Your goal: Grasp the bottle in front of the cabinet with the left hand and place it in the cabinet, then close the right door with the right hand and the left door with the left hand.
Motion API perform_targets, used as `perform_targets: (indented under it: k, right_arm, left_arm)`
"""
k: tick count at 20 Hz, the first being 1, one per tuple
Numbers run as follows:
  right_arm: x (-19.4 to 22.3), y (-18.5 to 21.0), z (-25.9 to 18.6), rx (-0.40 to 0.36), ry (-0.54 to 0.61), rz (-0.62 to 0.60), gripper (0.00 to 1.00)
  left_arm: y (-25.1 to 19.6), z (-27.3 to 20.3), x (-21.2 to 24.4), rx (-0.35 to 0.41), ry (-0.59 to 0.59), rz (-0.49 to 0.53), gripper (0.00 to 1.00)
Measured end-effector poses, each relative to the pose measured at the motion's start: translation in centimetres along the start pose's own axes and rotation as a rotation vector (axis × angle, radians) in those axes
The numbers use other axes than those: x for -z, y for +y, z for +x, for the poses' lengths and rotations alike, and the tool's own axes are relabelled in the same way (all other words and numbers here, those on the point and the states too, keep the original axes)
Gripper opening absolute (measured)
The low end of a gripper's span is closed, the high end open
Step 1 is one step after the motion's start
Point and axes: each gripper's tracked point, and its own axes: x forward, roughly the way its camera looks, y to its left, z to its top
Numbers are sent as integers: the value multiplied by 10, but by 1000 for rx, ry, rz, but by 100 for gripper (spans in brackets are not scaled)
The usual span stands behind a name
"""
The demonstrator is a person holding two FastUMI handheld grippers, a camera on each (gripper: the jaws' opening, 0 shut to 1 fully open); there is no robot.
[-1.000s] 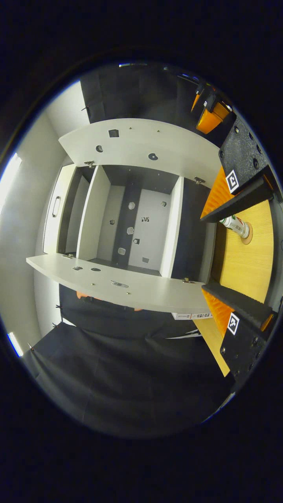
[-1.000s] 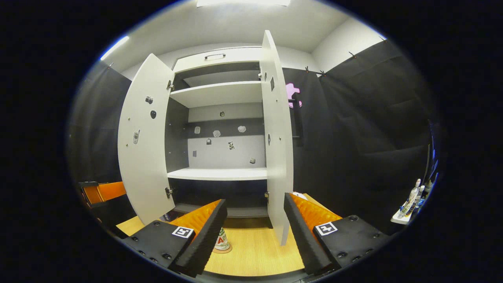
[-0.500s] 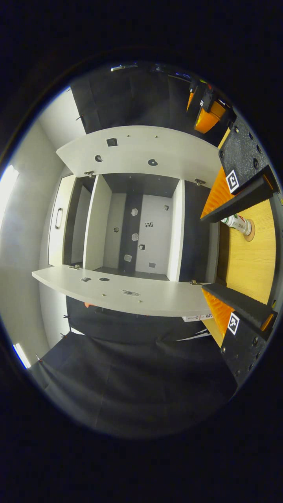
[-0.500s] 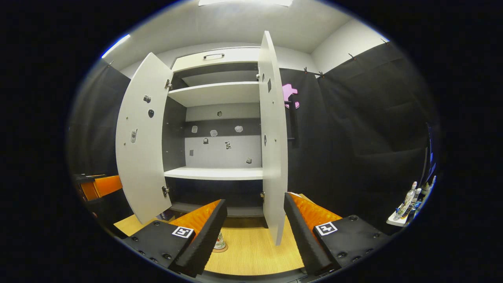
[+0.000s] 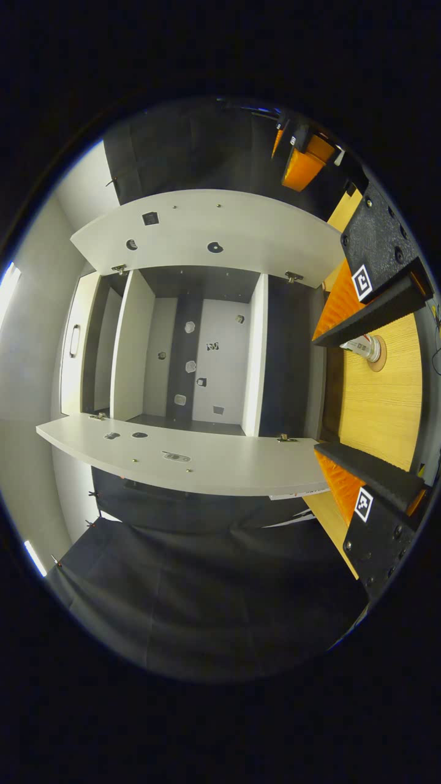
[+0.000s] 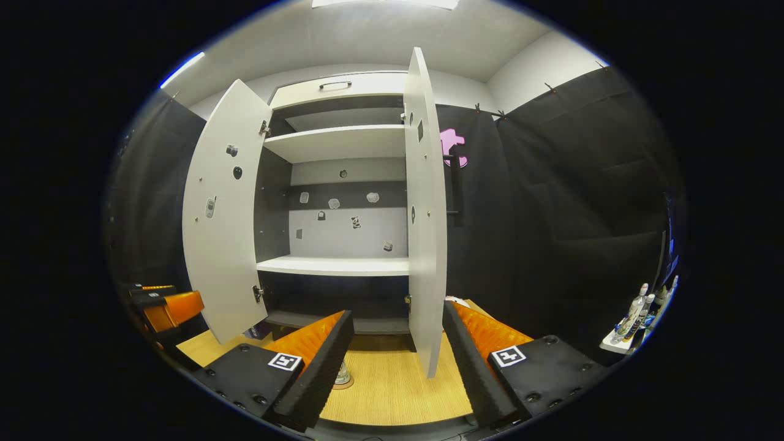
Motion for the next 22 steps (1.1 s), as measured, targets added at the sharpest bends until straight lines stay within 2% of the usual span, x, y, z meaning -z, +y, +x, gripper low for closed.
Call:
perform_targets:
  k: [6,11,22]
  right_arm:
    - [-2,-10,-8,14,13,-1,96]
    - [-5,-31,-17,55,16,-11,96]
    - [2,-80,-31,157,43,-15,96]
  left_arm:
    - [-28,22,41,62,27,-15,95]
    - [-62,56,67,131,52,-33,95]
    - [-109,125,148,201,154,71,95]
